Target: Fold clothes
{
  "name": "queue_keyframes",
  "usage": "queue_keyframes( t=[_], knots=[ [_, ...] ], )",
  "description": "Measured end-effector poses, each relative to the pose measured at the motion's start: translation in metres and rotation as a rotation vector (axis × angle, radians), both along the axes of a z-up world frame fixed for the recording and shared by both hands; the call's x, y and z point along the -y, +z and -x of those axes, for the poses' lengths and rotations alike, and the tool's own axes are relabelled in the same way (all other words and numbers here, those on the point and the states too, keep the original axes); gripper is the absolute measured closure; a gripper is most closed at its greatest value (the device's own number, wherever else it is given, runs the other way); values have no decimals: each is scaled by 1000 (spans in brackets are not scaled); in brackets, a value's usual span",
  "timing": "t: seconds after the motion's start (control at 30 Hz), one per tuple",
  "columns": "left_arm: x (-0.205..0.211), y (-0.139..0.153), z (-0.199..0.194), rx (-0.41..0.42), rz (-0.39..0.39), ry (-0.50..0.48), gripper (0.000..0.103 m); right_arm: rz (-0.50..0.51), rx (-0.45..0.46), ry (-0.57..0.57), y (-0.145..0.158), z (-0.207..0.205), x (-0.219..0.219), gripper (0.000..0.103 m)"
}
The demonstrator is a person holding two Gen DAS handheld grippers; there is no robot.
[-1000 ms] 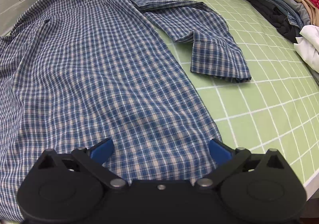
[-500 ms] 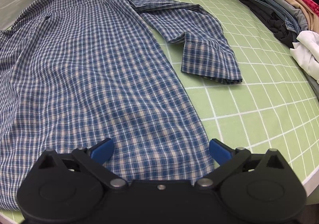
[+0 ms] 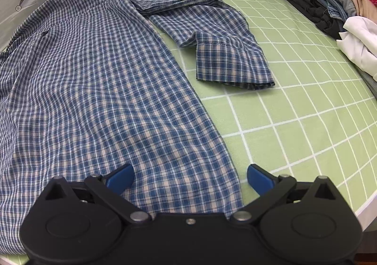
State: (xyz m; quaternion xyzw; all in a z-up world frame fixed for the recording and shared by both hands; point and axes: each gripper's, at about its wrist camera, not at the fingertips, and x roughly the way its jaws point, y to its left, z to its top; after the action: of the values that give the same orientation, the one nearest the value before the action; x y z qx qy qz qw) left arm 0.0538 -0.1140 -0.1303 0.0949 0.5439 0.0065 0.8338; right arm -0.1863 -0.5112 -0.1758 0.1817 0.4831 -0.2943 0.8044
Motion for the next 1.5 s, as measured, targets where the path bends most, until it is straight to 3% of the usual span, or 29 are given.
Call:
queue_keyframes(
  t=[0.07,0.23,0.37,0.53,0.57,0.63,0.67,0.7,0.9,0.97,1.03,1.17,1.23,1.3,1.5],
  knots=[
    [-22,1,-5,8,-32,66,38,-3,-1,-2,0,1,2,0],
    [-53,6,-9,-14,45,136,39,-28,3,-13,3,9,3,1],
    [-45,7,-5,0,15,126,38,-60,17,-13,7,21,4,9],
    [-37,7,-4,20,-12,89,37,-78,53,-4,13,37,7,27],
    [-36,6,-5,23,-14,85,35,-74,59,-4,14,39,8,38],
    [-35,6,-7,27,-18,77,34,-62,62,7,16,40,10,72],
    [-35,6,-9,28,-20,75,33,-63,71,10,17,41,11,101],
    [-35,6,-9,28,-20,75,32,-73,89,5,18,44,12,102],
    [-38,5,-15,25,-13,83,30,-90,241,-51,56,72,24,102],
    [-38,5,-16,28,-17,83,29,-93,245,-56,63,76,27,102],
    [-38,5,-16,33,-26,85,27,-77,182,-40,57,70,25,102],
    [-34,6,-17,30,-49,79,28,-5,-39,23,22,46,13,99],
    [-31,12,-15,44,-39,69,28,-10,-1,17,24,44,14,91],
    [-27,19,-14,65,-16,66,28,15,49,-7,31,43,21,50],
    [15,27,-11,49,52,-39,28,36,123,-100,32,28,56,44]
  ],
)
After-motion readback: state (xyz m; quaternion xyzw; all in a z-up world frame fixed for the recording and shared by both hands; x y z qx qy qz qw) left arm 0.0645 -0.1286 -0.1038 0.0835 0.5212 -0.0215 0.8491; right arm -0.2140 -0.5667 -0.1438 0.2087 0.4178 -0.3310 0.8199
